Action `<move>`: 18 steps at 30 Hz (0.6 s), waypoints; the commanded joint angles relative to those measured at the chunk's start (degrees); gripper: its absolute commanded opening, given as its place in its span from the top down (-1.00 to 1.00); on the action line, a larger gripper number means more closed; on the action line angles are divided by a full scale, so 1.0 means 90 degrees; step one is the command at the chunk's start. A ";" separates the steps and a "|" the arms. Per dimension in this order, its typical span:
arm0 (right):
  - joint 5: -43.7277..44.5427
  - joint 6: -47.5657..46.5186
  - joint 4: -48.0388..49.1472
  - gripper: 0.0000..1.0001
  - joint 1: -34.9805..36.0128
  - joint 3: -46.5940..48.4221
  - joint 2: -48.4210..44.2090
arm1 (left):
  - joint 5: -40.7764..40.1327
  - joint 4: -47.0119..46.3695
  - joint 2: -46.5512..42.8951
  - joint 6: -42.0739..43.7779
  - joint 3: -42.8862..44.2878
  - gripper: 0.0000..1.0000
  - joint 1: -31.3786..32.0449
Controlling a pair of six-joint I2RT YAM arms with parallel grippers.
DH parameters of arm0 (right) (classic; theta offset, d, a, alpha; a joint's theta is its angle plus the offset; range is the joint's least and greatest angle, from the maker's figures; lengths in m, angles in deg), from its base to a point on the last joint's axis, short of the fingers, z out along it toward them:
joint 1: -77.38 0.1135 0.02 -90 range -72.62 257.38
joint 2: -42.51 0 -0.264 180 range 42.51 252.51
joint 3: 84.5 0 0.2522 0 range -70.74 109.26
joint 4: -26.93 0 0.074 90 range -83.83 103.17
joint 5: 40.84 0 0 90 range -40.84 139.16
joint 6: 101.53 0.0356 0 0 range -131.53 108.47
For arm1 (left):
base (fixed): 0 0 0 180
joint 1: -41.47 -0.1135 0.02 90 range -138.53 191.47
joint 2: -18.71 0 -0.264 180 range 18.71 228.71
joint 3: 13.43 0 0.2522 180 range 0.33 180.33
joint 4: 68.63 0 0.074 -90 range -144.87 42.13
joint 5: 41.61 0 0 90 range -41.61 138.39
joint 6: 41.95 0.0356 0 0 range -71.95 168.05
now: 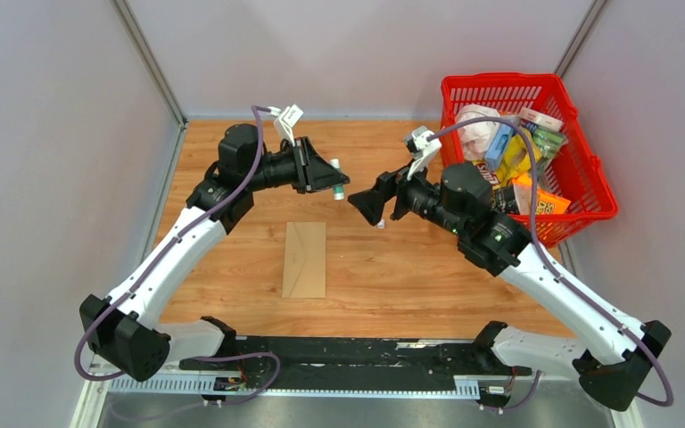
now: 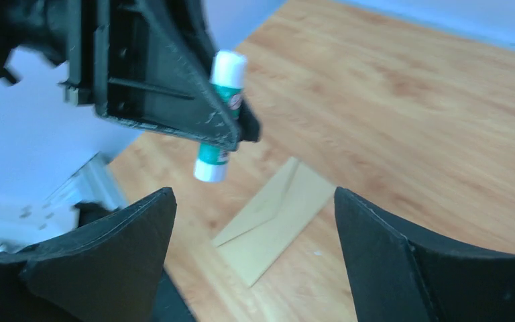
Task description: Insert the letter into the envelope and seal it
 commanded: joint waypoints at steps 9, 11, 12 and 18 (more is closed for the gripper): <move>-0.3220 0.2233 0.2842 -0.65 -0.0448 -0.0957 0.0631 | 0.1317 -0.1864 -0.0335 -0.0296 -0.0452 1.00 0.0015; -0.3006 0.2341 0.2969 -0.55 -0.0448 -0.0996 0.0660 | 0.1298 -0.1864 -0.0326 -0.0286 -0.0453 1.00 0.0015; -0.2918 0.2390 0.2998 -0.50 -0.0448 -0.0977 0.0660 | 0.1298 -0.1855 -0.0326 -0.0277 -0.0443 1.00 0.0015; -0.2031 0.2459 0.2668 0.41 -0.0370 -0.0792 0.0719 | 0.1171 -0.1855 -0.0316 -0.0296 -0.0482 1.00 0.0015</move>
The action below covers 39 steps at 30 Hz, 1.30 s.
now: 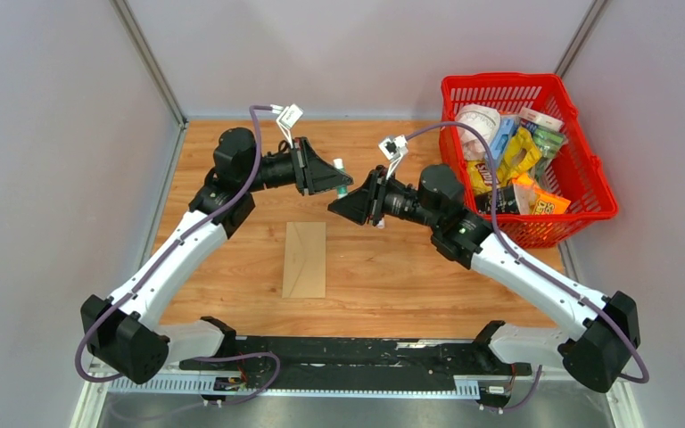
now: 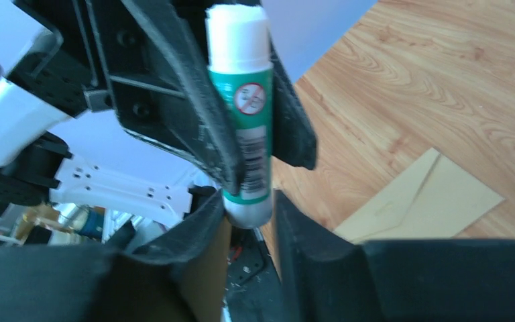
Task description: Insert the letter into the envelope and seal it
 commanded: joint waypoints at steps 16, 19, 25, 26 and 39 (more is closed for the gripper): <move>0.8803 -0.2706 -0.3762 1.00 0.3146 0.3596 0.1932 | -0.1657 0.1504 0.0118 -0.0131 0.0526 1.00 0.0071; 0.8581 -0.2649 -0.3870 0.86 0.3137 0.3696 0.1973 | -0.1775 0.1533 0.0099 -0.0131 0.0487 1.00 0.0062; 0.6172 -0.2269 -0.3539 0.41 0.2513 0.2594 0.0950 | -0.2165 0.1768 -0.0067 0.0025 0.0487 1.00 0.0071; 0.5646 -0.2200 -0.3316 0.31 0.2338 0.2292 0.0715 | -0.2166 0.1758 -0.0096 0.0025 0.0487 1.00 0.0071; 0.0057 -0.0208 -0.0856 -0.34 -0.0223 0.0297 -0.0498 | -0.1775 0.1231 -0.0273 -0.0287 0.0331 1.00 0.0071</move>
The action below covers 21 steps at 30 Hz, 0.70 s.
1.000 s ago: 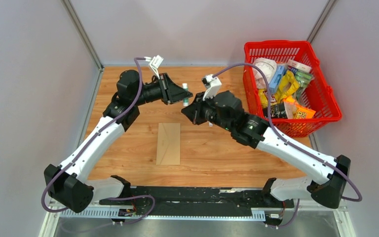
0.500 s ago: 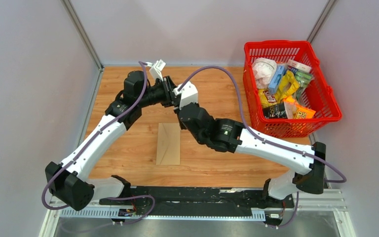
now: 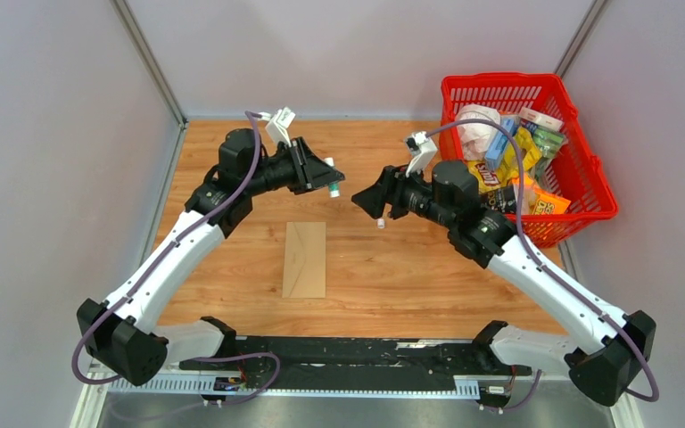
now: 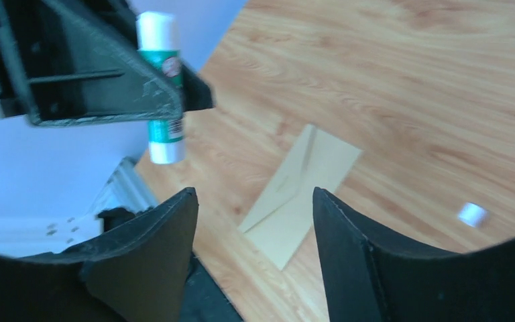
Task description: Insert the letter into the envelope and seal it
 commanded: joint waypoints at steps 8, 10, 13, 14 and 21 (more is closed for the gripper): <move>-0.2301 0.1262 0.2657 -0.46 -0.0038 -0.0128 0.0536 | 0.0500 -0.0913 -0.0204 -0.0425 0.0010 1.00 0.0008; -0.2242 0.1282 0.2629 -0.46 -0.0038 -0.0021 0.0663 | 0.0568 -0.1030 -0.0195 -0.0464 -0.0009 1.00 0.0008; -0.2096 0.1292 0.2580 -0.40 -0.0009 0.0096 0.0829 | 0.0724 -0.1206 -0.0175 -0.0600 -0.0058 1.00 0.0018; -0.1998 0.1272 0.2532 -0.36 0.0001 0.0164 0.0849 | 0.0753 -0.1255 -0.0165 -0.0601 -0.0058 1.00 0.0018; -0.0487 0.0912 0.1538 0.35 0.0381 0.0701 0.0898 | 0.0793 -0.1295 -0.0136 -0.0620 -0.0088 1.00 0.0008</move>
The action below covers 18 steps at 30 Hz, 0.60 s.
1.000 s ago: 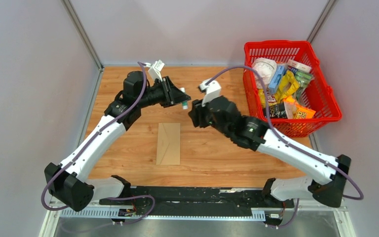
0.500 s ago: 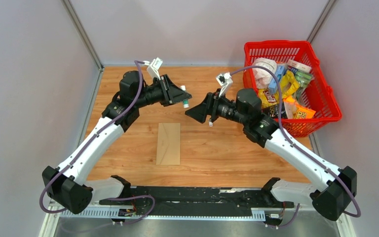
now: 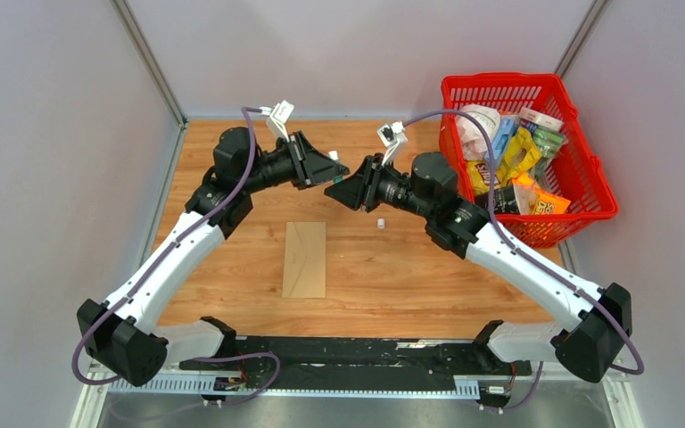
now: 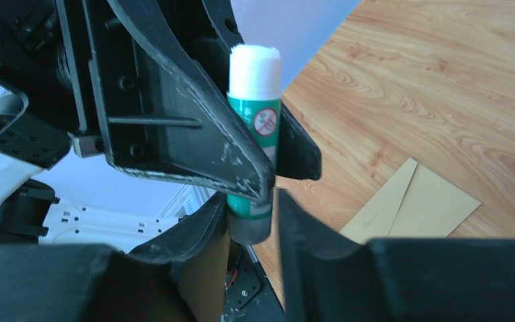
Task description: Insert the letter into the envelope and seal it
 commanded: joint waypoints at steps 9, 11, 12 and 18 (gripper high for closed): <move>0.5843 -0.1923 -0.2918 0.79 0.2053 0.2332 0.0697 | -0.0354 0.0369 -0.0053 0.0185 0.0226 1.00 0.0023; 0.6859 -0.2342 -0.3105 0.81 0.2512 0.2625 0.0980 | -0.0451 0.0477 -0.0044 0.0166 0.0266 1.00 0.0023; 0.7386 -0.2625 -0.3115 0.81 0.2727 0.2723 0.1136 | -0.0491 0.0516 -0.0034 0.0137 0.0276 1.00 0.0032; 0.9653 -0.4685 -0.2346 0.80 0.3646 0.3290 0.2132 | -0.0559 0.0575 0.0054 0.0039 0.0315 1.00 0.0032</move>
